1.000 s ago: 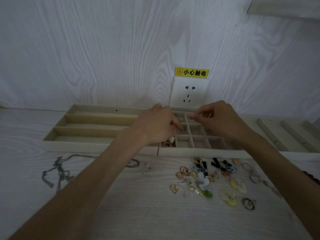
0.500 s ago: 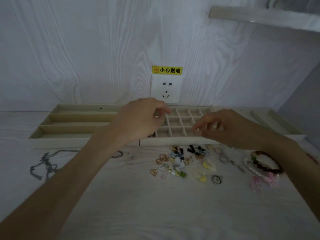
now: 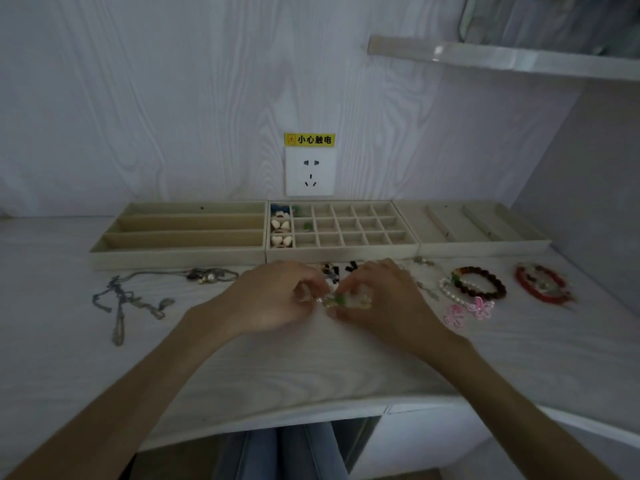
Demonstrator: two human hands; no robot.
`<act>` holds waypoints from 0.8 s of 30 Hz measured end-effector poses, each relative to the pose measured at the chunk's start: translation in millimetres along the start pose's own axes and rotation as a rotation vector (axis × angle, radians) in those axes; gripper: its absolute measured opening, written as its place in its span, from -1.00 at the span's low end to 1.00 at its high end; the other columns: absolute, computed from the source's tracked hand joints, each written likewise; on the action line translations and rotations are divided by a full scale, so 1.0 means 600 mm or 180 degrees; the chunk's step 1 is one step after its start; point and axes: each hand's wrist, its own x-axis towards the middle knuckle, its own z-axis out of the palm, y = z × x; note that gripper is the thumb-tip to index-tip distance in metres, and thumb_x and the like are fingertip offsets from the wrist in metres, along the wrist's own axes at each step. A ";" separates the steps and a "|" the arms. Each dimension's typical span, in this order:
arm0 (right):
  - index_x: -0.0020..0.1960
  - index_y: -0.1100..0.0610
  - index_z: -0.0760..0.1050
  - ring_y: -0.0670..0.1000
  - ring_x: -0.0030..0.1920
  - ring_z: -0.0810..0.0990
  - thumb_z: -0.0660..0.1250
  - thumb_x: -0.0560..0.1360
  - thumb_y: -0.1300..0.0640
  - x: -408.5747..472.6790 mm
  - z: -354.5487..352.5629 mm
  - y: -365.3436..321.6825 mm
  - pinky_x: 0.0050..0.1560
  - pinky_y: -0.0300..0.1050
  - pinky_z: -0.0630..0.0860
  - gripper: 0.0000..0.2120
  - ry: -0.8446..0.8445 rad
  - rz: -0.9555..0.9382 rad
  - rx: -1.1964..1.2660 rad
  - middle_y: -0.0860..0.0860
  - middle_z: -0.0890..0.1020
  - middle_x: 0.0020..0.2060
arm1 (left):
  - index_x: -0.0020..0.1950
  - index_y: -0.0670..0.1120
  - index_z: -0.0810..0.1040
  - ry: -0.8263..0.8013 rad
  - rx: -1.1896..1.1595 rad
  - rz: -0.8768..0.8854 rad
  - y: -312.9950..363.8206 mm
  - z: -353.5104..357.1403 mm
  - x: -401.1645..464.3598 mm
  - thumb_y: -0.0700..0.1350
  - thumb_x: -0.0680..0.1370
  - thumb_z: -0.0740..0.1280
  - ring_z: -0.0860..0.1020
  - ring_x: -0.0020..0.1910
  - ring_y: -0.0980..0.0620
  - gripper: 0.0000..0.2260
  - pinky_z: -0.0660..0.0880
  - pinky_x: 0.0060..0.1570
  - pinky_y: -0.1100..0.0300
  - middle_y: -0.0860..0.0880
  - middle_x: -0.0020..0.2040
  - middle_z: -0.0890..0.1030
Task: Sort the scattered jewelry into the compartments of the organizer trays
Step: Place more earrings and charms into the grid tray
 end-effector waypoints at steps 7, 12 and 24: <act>-0.10 -0.06 0.63 -0.08 -0.08 0.48 0.44 0.40 -0.03 0.009 -0.015 0.016 0.02 -0.11 0.37 -0.90 -0.0055 0.0074 0.0058 -0.14 0.58 -0.20 | -0.03 0.24 0.58 -0.0017 -0.0007 -0.0189 -0.005 -0.016 -0.005 -0.11 0.48 0.37 0.55 -0.07 0.24 -0.78 0.52 0.01 0.16 0.22 -0.01 0.61; -0.09 0.02 0.60 -0.26 -0.20 0.58 0.41 0.45 0.12 0.050 -0.095 -0.002 -0.09 -0.37 0.49 -0.95 -0.0620 0.0113 0.0919 -0.18 0.62 -0.21 | 0.06 0.10 0.58 -0.0029 -0.0749 -0.0094 0.006 -0.044 0.014 -0.23 0.49 0.38 0.58 -0.10 0.20 -0.74 0.56 -0.06 0.24 0.12 -0.01 0.61; -0.03 0.10 0.66 -0.19 -0.21 0.60 0.47 0.39 0.10 0.148 -0.192 -0.057 -0.17 -0.53 0.45 -0.82 -0.0585 0.0167 0.0793 -0.03 0.67 -0.25 | 0.15 0.06 0.56 0.0371 -0.1833 -0.0328 0.040 -0.119 0.067 -0.10 0.45 0.43 0.54 -0.05 0.34 -0.72 0.45 -0.12 0.47 0.18 -0.03 0.63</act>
